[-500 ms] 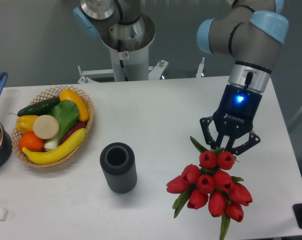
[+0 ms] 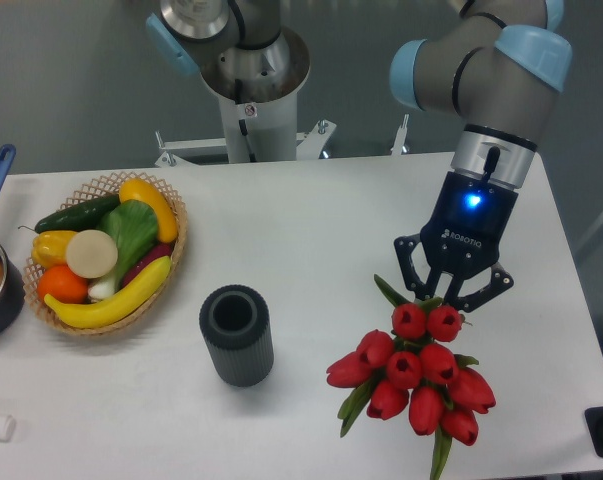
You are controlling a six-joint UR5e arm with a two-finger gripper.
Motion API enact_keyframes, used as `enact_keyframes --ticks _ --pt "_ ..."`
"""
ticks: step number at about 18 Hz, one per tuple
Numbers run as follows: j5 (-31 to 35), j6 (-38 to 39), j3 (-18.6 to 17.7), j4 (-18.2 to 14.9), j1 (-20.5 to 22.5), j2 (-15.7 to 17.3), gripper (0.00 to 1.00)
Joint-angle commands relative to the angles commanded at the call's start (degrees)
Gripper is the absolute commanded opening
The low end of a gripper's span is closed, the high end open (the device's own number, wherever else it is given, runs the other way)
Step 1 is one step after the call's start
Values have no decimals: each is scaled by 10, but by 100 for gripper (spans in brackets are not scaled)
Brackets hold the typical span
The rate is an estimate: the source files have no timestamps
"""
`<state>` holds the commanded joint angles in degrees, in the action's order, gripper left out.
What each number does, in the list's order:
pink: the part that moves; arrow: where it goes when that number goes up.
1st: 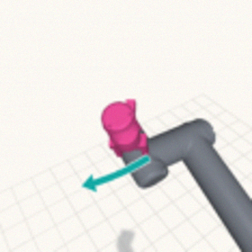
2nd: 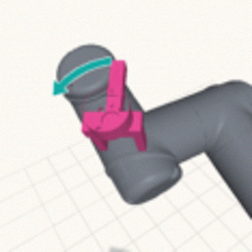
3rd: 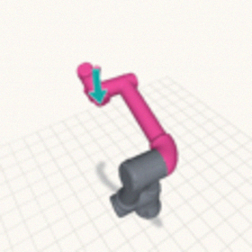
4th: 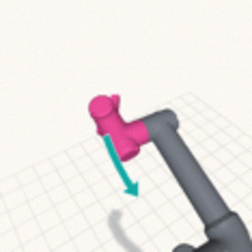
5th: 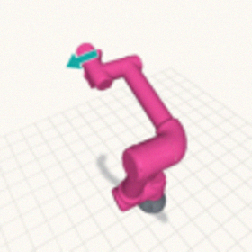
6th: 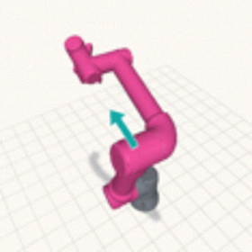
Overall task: Insert the flowers into the vase
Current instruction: 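Lift the red tulip bunch with the gripper and start moving toward the vase, then carry the tulips over the black vase, stems pointing down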
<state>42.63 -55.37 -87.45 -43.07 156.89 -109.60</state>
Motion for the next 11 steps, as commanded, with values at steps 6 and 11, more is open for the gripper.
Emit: enact_keyframes --ticks 6,11 --pt "-37 2 -4 19 -22 -2 4" --pt "-164 0 -6 24 -23 -4 4"
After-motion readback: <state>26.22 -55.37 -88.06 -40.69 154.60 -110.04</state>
